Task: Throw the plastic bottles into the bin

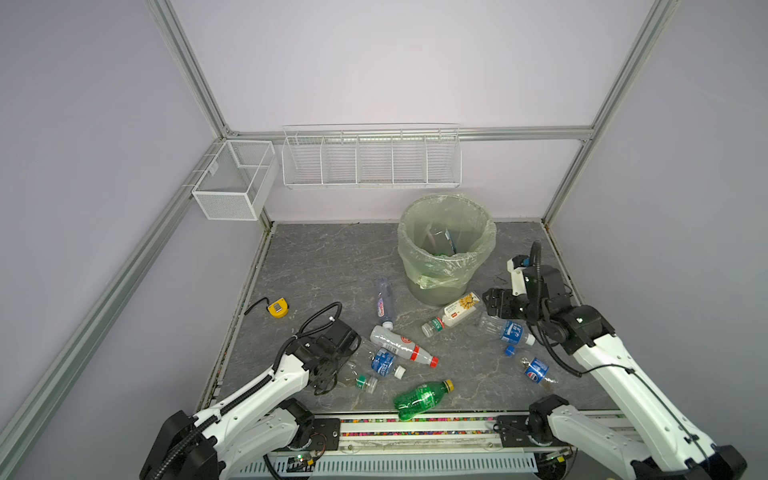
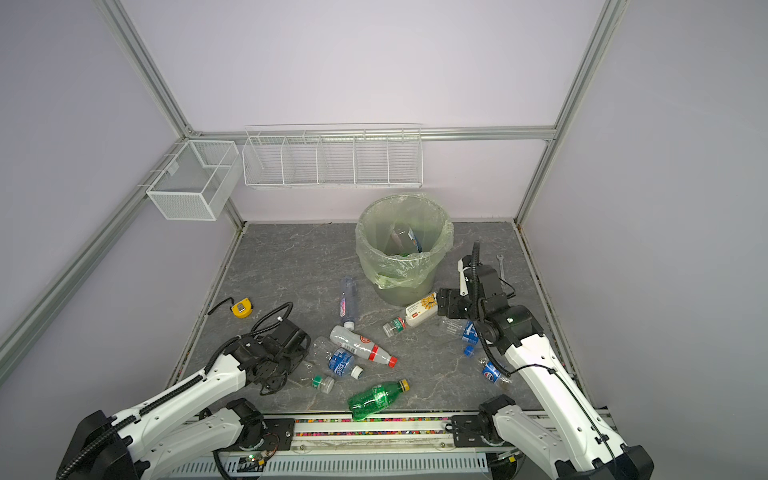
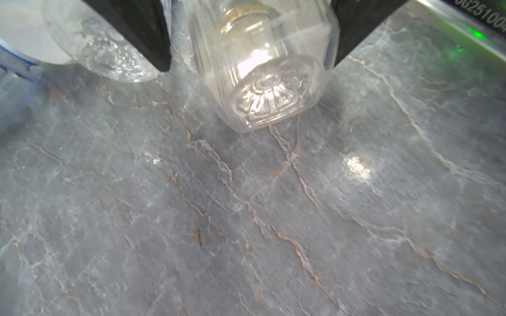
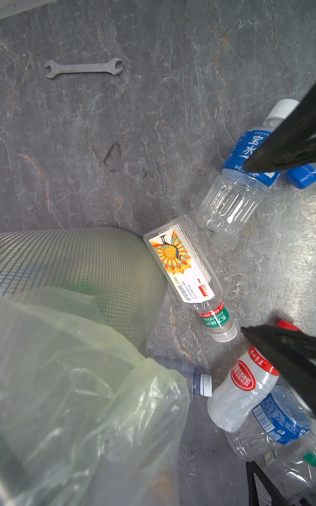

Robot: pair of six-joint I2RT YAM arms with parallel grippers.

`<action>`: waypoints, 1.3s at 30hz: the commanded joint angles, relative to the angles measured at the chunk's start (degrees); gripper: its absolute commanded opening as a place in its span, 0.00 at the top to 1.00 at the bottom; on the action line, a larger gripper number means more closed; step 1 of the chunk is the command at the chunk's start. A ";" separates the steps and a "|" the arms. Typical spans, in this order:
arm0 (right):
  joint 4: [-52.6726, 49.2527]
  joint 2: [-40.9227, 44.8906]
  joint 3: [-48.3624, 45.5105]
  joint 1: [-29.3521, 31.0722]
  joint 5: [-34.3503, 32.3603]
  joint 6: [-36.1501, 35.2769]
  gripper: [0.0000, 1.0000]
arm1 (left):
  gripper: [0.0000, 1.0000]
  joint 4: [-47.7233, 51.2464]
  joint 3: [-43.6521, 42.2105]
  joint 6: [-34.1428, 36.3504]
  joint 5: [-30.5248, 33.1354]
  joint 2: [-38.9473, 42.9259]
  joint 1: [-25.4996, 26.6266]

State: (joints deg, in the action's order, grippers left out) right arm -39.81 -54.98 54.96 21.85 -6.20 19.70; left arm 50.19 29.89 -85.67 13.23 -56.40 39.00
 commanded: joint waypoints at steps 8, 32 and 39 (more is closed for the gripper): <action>-0.02 0.13 -0.42 -0.25 -0.47 1.52 0.12 | 0.24 -2.38 -1.20 2.43 1.18 -1.28 -1.42; -1.00 -2.21 -0.33 -0.19 -2.76 2.03 0.12 | 0.49 -7.97 3.56 19.20 -7.88 -0.51 -25.55; -1.11 -3.52 0.67 -0.17 -2.12 2.23 0.12 | 0.50 -5.45 10.80 26.33 -7.51 -3.18 -29.85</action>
State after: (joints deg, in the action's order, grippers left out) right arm -40.21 -58.13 54.96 21.85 -7.94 21.19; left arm 44.27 38.33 -64.01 6.66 -59.09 10.46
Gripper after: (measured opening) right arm 0.880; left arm 0.553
